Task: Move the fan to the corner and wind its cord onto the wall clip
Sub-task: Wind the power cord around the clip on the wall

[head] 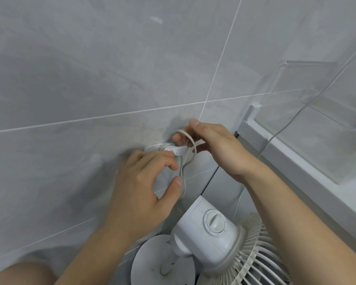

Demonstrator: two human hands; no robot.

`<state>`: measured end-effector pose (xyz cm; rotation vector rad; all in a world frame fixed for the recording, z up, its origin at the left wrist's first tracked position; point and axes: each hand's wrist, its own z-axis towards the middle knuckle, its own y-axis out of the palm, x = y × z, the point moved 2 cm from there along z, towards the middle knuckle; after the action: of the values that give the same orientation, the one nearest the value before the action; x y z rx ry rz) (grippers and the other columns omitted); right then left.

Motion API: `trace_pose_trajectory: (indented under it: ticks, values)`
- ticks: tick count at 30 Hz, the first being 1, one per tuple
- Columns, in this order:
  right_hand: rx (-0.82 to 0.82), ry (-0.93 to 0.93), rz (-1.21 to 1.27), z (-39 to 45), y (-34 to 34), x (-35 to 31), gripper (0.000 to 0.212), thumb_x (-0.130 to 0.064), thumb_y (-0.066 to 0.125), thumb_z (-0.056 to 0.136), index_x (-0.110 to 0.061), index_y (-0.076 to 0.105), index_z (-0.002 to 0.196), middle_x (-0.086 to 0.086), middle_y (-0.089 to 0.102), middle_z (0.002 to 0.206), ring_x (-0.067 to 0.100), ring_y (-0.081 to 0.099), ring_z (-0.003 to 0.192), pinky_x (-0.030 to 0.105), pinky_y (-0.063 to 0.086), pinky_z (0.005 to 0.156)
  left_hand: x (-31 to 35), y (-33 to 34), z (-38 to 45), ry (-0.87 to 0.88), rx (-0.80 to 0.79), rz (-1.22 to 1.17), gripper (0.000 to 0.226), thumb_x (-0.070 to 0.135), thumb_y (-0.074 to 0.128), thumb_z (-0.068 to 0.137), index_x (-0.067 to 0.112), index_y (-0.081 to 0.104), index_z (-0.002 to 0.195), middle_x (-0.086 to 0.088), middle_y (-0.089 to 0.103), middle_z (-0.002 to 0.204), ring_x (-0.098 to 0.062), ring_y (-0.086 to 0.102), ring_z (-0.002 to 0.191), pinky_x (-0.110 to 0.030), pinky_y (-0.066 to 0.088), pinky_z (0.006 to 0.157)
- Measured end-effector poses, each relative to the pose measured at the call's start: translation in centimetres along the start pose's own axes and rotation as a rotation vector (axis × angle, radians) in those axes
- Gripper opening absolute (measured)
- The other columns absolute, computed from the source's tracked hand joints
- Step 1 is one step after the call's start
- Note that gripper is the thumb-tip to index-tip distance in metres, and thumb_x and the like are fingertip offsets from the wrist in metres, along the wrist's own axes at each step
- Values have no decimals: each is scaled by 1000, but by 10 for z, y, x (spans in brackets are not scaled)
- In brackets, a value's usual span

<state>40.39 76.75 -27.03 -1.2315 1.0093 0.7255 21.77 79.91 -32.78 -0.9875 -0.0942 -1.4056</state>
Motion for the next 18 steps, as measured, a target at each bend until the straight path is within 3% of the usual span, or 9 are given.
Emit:
trace_pose_trajectory:
  ticks: [5,8,12,15,18]
  values:
    - [-7,-74,-55,5,6,0,26,-15,54,105,-6,77,96,3,78,95,-3,65,81,12,45,74,0,-4,0,-40,-80,-36,27,42,65,78,28,66,102,20,62,127,-18,55,105,-45,44,94]
    - [0,-107,-67,9,9,1,20,-15,64,100,-3,77,92,9,77,88,0,62,76,15,45,74,3,-5,-1,-40,-142,-17,38,47,65,76,35,62,112,25,57,133,-16,52,108,-47,42,95]
    - [33,-112,-55,10,11,-1,14,-16,73,93,-4,78,87,18,75,84,10,58,73,15,44,68,6,-11,-1,-55,-149,-92,41,50,63,75,38,57,113,35,53,122,-2,50,110,-41,40,96]
    - [37,-105,-62,11,11,-1,15,-18,78,89,-4,75,83,16,70,73,8,54,66,13,42,63,10,-10,-2,-50,-175,-129,44,50,62,77,39,58,119,32,54,120,-5,52,115,-41,39,98]
    - [50,-95,-59,12,10,2,21,-20,82,86,-1,75,84,25,70,79,15,51,69,21,42,64,9,-9,-1,-65,-99,-126,28,42,61,82,35,63,109,21,60,100,-10,56,106,-39,43,93]
